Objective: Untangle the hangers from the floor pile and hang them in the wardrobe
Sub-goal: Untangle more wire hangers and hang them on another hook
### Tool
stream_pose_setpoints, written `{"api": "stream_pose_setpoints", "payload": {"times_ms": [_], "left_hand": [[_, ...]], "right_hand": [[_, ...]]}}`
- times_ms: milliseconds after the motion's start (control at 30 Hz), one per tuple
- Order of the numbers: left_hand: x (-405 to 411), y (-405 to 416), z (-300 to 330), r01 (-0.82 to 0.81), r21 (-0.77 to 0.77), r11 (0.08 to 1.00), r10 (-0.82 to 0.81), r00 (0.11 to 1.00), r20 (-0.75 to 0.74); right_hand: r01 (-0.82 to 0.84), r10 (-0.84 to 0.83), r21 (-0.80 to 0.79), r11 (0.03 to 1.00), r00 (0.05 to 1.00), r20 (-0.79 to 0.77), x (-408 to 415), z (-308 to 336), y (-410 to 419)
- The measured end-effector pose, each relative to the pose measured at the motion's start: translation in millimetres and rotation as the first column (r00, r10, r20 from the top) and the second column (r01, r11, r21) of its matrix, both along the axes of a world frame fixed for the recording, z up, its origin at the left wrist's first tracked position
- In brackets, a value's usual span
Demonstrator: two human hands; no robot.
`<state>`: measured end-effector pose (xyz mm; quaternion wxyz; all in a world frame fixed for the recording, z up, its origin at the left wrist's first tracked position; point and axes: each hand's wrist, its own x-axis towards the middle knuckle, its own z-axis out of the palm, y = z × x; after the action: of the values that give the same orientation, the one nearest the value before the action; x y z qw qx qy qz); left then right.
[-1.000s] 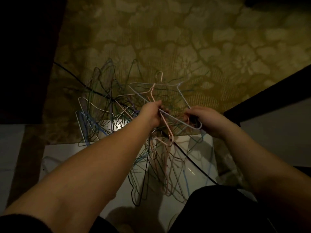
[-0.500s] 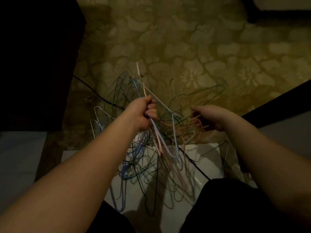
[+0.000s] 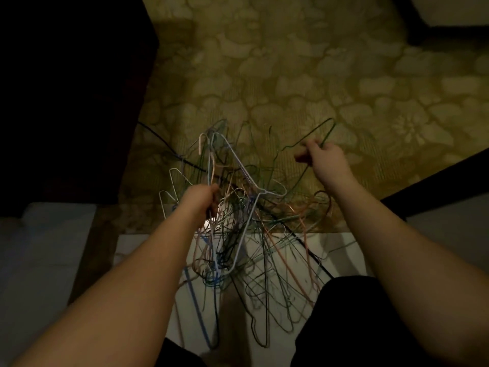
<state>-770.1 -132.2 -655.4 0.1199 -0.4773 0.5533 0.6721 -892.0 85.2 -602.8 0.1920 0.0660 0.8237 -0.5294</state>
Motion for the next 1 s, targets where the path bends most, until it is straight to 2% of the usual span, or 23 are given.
{"api": "stream_pose_setpoints", "payload": {"times_ms": [67,100,167,200,300,367,467,567,667,867,1000], "left_hand": [[-4.9,1.4,4.0,-0.046,0.026,0.999,0.047,0.998,-0.052],[-8.0,3.6,6.7,-0.057,0.010,0.998,0.057,0.997,-0.059],[-12.9,8.7,12.7,-0.054,-0.050,0.997,0.051,0.997,-0.059],[-15.0,10.9,14.7,-0.042,-0.078,0.996,0.037,0.997,-0.064],[-19.1,15.5,17.1,-0.002,-0.132,0.991,-0.011,0.995,-0.099],[-20.8,18.0,16.9,0.027,-0.162,0.986,-0.047,0.992,-0.120],[-23.8,22.9,24.0,0.060,-0.240,0.969,-0.089,0.990,-0.114],[-29.9,24.4,33.8,0.070,-0.245,0.967,-0.106,0.985,-0.136],[-28.7,21.5,51.1,0.104,-0.136,0.985,-0.133,0.964,-0.229],[-14.4,9.9,71.3,0.204,-0.144,0.968,-0.242,0.904,-0.351],[-8.2,7.0,60.0,0.284,-0.229,0.931,-0.332,0.919,-0.212]], "right_hand": [[0.051,-0.069,-0.255,0.966,0.995,-0.065,3.7,15.6,-7.0],[0.054,-0.092,-0.320,0.946,0.990,-0.105,5.5,25.5,-10.8],[0.067,-0.130,-0.364,0.929,0.980,-0.150,7.6,41.3,-16.2],[0.089,-0.143,-0.369,0.925,0.982,-0.122,6.6,45.0,-15.8],[0.122,-0.115,-0.248,0.961,0.992,0.044,1.4,48.7,-7.7],[0.001,0.001,-0.050,0.999,0.999,0.041,-0.7,50.9,-0.1],[-0.127,0.129,0.147,0.981,0.992,-0.004,-4.2,54.4,6.9],[-0.078,0.062,0.173,0.982,0.993,0.096,-5.4,55.5,13.8],[-0.044,0.013,0.150,0.988,0.979,0.205,-6.3,58.0,21.0],[-0.261,0.227,0.024,0.965,0.878,0.421,5.7,59.7,23.6],[-0.310,0.252,0.039,0.950,0.834,0.492,18.7,30.3,9.7]]}}
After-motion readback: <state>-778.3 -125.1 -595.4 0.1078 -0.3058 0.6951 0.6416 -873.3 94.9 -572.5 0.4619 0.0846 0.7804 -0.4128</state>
